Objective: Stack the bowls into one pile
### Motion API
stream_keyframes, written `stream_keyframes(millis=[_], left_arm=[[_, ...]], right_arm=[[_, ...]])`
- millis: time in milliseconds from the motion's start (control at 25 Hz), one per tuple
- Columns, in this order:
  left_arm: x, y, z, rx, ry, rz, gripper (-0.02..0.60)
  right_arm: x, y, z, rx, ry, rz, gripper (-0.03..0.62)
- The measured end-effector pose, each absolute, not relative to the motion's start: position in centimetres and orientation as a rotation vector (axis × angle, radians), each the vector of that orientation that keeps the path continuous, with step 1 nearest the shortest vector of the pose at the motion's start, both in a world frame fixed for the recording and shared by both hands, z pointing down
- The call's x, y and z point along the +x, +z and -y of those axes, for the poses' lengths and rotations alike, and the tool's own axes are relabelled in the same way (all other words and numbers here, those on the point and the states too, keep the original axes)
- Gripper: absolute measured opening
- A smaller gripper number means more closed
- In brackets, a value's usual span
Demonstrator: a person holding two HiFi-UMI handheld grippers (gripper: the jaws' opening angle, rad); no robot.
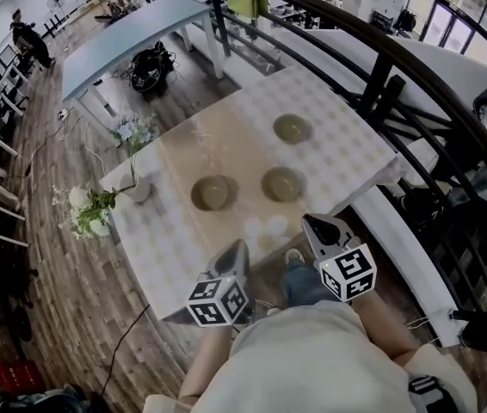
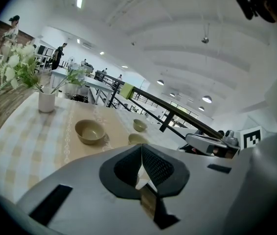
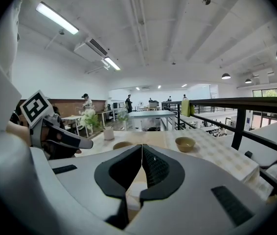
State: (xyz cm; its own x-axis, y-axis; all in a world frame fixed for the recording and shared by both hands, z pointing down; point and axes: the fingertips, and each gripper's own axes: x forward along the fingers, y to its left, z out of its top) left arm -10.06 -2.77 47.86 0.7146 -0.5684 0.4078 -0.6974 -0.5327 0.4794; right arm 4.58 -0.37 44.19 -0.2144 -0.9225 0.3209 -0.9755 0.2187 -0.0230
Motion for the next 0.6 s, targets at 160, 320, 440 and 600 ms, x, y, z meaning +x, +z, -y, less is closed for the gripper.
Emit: stream_keyframes(millis=[160,320,440,600], left_arm=[[-8.0,47.3,4.6,2.282,0.266,0.974,0.006],[-6.4,46.8,6.3,2.264,0.254,1.010,0.006],[-5.8,46.4,7.5,2.246,0.255,1.041,0.006],[-5.6,46.8,8.7,2.212,0.253,1.089,0.006]], right_arm=[[6.1,43.6,3.0,1.760,0.315,2.282,0.002],[7.4,43.2,5.3,1.709,0.302,2.312,0.002],[8.2,43.0,7.0,1.672,0.302,2.329,0.002],[8.6,43.5,9.0,1.609,0.301,2.353,0.002]])
